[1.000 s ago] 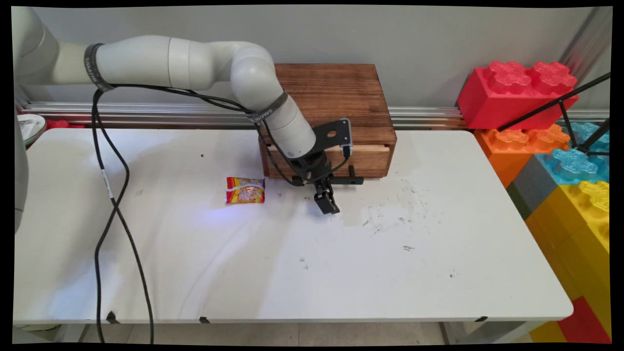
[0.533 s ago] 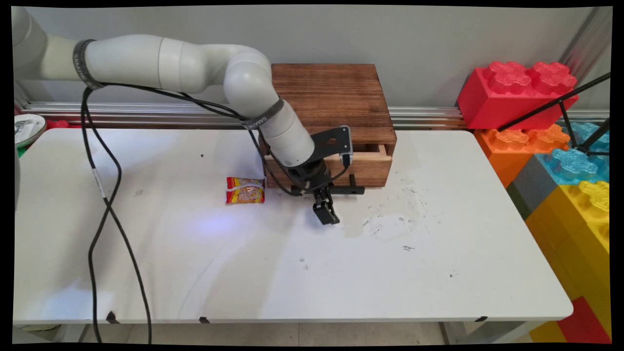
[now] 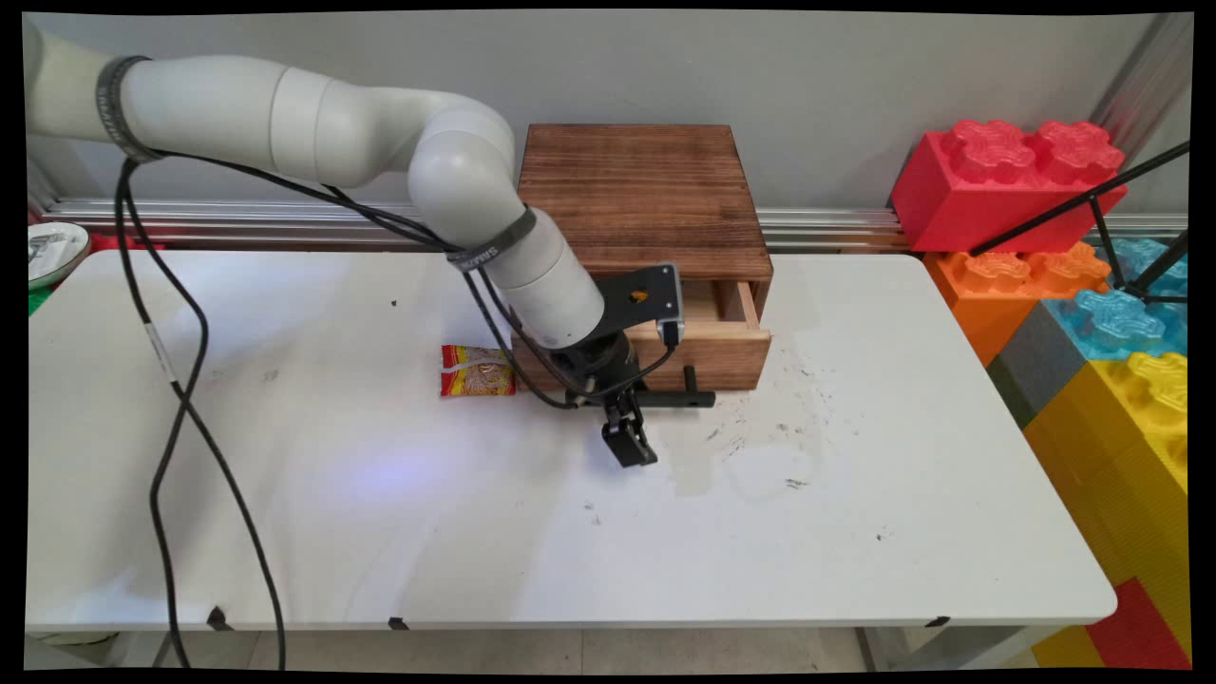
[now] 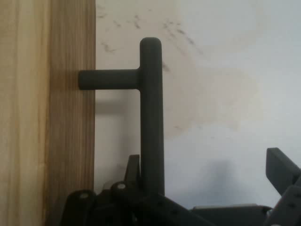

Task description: Open the drawer

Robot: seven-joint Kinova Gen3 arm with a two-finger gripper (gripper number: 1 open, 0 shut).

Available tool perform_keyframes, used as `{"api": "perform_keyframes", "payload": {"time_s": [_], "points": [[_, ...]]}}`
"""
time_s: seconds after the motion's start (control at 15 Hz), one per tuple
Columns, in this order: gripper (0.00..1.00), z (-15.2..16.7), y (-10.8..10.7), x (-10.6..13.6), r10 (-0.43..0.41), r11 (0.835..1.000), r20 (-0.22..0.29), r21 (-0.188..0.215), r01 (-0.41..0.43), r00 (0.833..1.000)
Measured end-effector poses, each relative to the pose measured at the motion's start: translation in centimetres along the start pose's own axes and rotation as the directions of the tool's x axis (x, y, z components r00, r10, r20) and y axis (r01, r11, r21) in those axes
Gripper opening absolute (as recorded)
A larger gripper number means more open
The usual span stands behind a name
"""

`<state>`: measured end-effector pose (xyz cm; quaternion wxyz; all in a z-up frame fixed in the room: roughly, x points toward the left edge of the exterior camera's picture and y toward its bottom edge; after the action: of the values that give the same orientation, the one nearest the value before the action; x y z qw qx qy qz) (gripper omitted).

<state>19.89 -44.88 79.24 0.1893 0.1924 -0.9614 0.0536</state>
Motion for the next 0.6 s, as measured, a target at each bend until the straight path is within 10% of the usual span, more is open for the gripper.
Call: {"api": "perform_keyframes", "payload": {"time_s": [0.6], "points": [[1.00,-1.3,4.2,-0.4,-0.029,0.999,0.006,-0.022,0.029,1.000]]}}
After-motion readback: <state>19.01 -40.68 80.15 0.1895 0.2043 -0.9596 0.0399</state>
